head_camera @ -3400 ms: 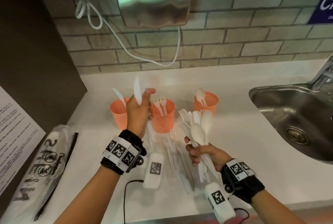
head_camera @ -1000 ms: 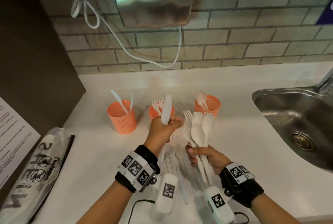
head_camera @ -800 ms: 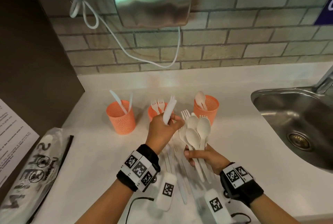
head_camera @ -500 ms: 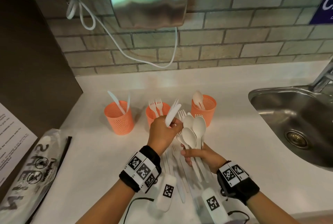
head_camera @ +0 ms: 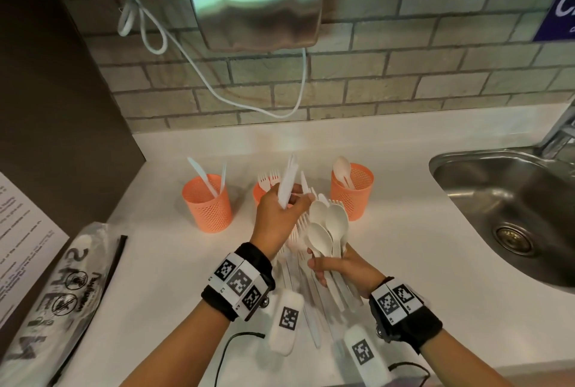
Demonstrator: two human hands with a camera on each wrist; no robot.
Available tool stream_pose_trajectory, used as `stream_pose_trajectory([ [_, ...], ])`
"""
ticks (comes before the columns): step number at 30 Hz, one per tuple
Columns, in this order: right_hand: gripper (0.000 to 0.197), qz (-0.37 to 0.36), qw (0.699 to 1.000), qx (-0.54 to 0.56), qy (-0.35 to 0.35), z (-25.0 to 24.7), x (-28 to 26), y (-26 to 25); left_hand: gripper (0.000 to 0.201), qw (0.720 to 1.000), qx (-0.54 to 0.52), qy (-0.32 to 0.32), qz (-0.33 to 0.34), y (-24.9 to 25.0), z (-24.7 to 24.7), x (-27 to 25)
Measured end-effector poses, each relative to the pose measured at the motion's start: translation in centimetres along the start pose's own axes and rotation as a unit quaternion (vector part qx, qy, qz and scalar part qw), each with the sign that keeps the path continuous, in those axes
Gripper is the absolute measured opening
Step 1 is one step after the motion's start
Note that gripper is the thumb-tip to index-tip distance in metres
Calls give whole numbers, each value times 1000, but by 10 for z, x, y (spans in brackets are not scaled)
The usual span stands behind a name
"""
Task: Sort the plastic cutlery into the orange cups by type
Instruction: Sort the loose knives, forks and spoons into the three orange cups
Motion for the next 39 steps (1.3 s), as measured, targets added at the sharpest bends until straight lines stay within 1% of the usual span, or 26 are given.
stream_pose_trajectory([
  [3,23,0,1000,-19,12,-1,1,-1,19,1000,9,-16,1,-4,1,-2],
  [5,33,-5,998,-52,28,-1,1,-2,11,999,30,-15,7,-1,-1,0],
  [6,36,-9,996,-75,40,-1,1,-2,11,999,34,-8,11,1,-2,1],
  [7,33,-13,994,-99,53,-1,0,-2,14,999,31,5,12,3,-3,3],
  [8,26,-16,990,-120,70,0,0,-2,15,999,19,25,10,6,-6,6],
  [9,17,-16,986,-137,89,-1,0,-1,12,999,-4,49,6,9,-9,9],
  [10,14,-17,982,-151,109,-1,0,1,9,997,-29,71,-4,12,-13,12],
  [12,22,-23,974,-177,143,-1,0,3,13,990,-71,117,-26,15,-22,21],
  [14,32,-44,959,-220,172,-1,0,5,11,982,-111,145,-41,13,-30,29],
  [15,33,-60,949,-251,181,-1,-1,4,12,978,-132,156,-50,12,-33,32],
  [17,29,-89,930,-301,190,1,-1,3,18,969,-167,167,-64,9,-36,34],
  [18,32,-101,922,-321,192,2,-2,3,21,966,-178,173,-70,6,-37,34],
  [19,41,-113,914,-338,193,2,-2,3,23,963,-188,178,-76,5,-38,34],
  [21,52,-125,903,-361,198,3,-2,3,22,949,-223,195,-105,-1,-42,33],
  [23,56,-132,893,-378,207,1,-3,3,18,923,-285,216,-139,-8,-46,33],
  [25,51,-135,882,-395,218,-3,-3,3,13,902,-327,232,-161,-14,-52,34],
  [26,44,-132,877,-405,223,-5,-3,3,10,897,-337,231,-167,-16,-54,34],
  [27,37,-127,871,-416,227,-7,-2,3,6,898,-338,225,-169,-18,-55,34],
  [28,31,-123,864,-430,232,-9,-2,3,4,906,-330,208,-166,-18,-55,33],
  [31,28,-101,841,-465,256,-16,0,4,9,940,-272,110,-173,-19,-47,24],
  [33,27,-87,834,-471,274,-19,1,3,14,943,-256,47,-209,-19,-39,15],
  [36,29,-80,827,-476,288,-23,2,3,19,928,-266,-18,-261,-12,-27,0],
  [37,31,-78,825,-478,290,-24,1,3,22,932,-251,-28,-261,-10,-24,-4],
  [39,31,-71,819,-486,296,-25,2,4,25,956,-175,-43,-231,-3,-19,-13],
])
Point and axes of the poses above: each hand's wrist, its own x-axis towards the middle knuckle, its own z-axis out of the palm, y = z × x, the point moved 3 cm from there along x, towards the middle knuckle, and after that the axes turned 2 degrees about z, right-handed, at the moved point
